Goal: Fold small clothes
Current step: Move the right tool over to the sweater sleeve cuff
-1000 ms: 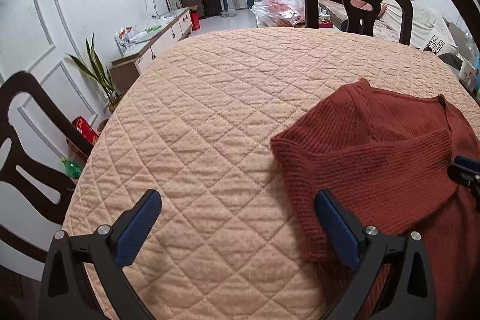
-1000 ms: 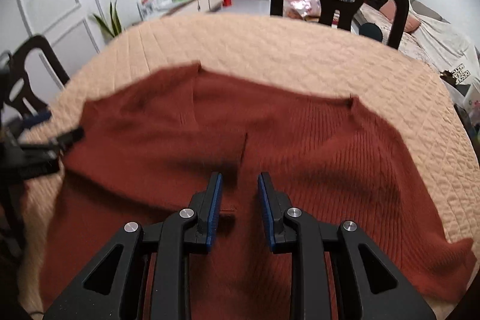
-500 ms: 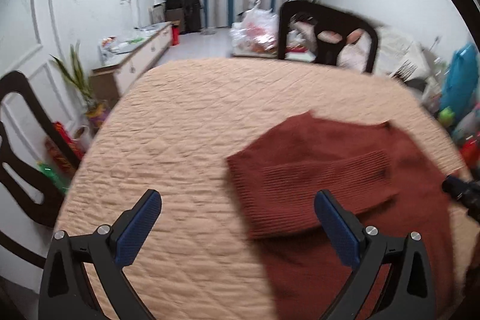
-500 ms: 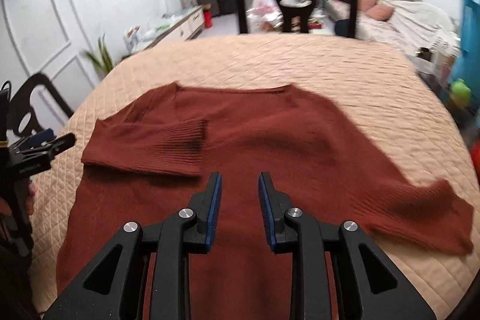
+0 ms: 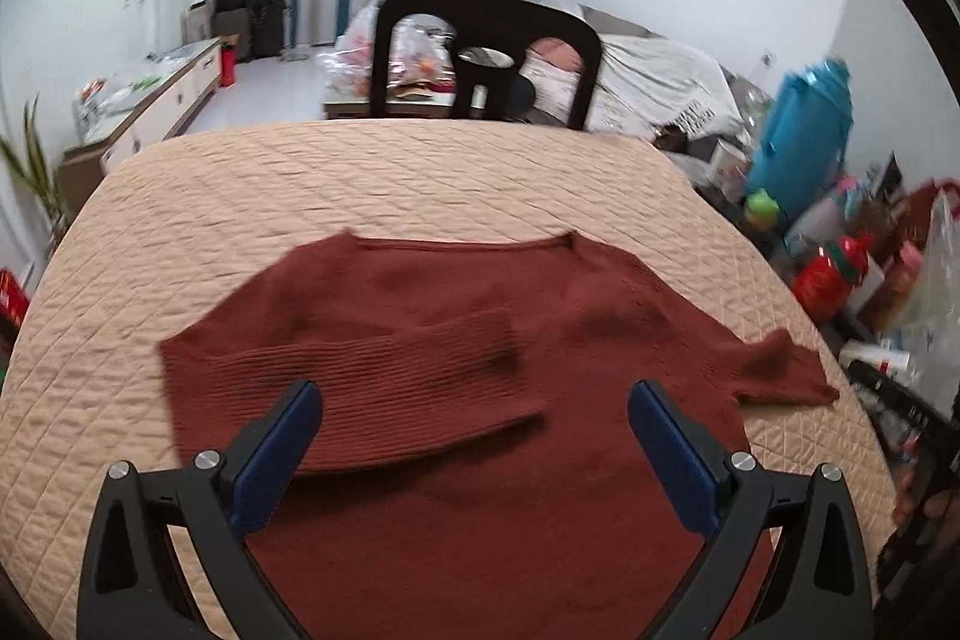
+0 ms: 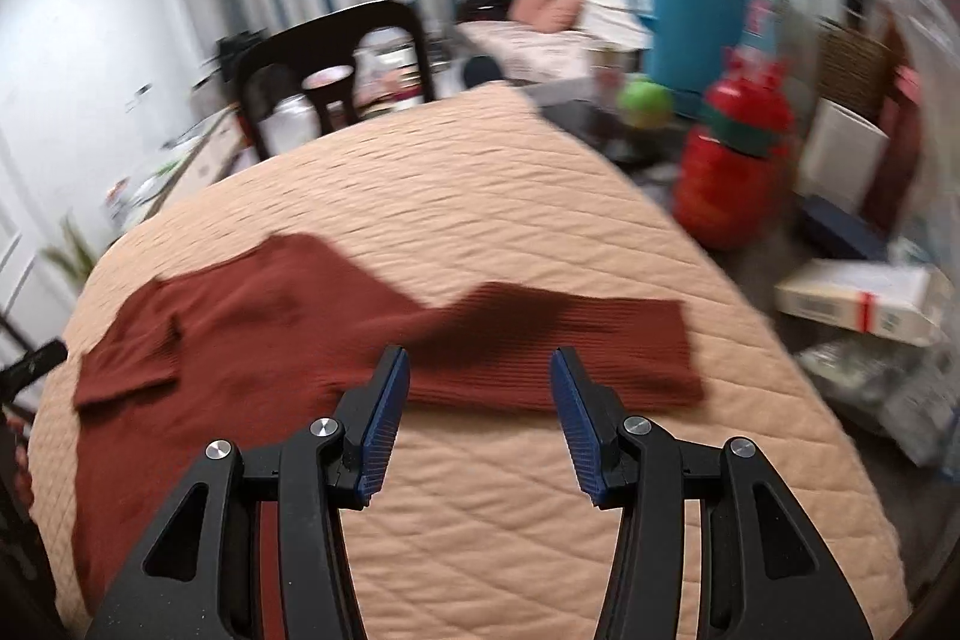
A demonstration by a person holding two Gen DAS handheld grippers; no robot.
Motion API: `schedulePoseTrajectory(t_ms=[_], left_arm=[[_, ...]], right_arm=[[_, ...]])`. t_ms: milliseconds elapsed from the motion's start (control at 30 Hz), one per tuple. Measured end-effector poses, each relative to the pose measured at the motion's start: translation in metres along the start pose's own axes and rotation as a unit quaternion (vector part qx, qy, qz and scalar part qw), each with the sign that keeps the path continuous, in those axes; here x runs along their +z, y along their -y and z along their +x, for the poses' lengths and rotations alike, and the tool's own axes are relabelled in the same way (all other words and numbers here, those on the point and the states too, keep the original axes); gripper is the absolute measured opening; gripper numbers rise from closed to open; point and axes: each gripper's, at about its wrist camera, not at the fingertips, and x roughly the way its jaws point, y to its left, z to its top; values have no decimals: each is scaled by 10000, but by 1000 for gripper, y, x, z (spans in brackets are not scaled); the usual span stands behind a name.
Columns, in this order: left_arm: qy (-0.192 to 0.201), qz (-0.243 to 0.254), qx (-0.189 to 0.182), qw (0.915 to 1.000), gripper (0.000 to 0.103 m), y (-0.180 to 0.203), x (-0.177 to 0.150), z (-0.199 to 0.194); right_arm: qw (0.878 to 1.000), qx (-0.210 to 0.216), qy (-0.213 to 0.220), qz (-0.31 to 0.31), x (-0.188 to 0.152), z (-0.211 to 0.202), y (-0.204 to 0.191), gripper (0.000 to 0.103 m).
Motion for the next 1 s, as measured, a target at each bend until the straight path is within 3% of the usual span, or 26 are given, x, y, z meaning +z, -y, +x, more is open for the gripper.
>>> schedulePoseTrajectory(t_ms=[167,433,633,1000], left_arm=[[-240,180,-299,9991,102,34,0,17],[-422,450,-523,9967,102,78,1,42],[-567,821,-638,9930,102,105,-5,60],[-934,818,-679,9899,102,118,-9,91]], right_arm=[[9987,-220,-54,448,1,6,42,50],[9947,-48,-360,966,-6,30,85,50],[9919,217,-477,1156,-7,44,94,50],[9862,394,-653,1468,-9,59,105,50]])
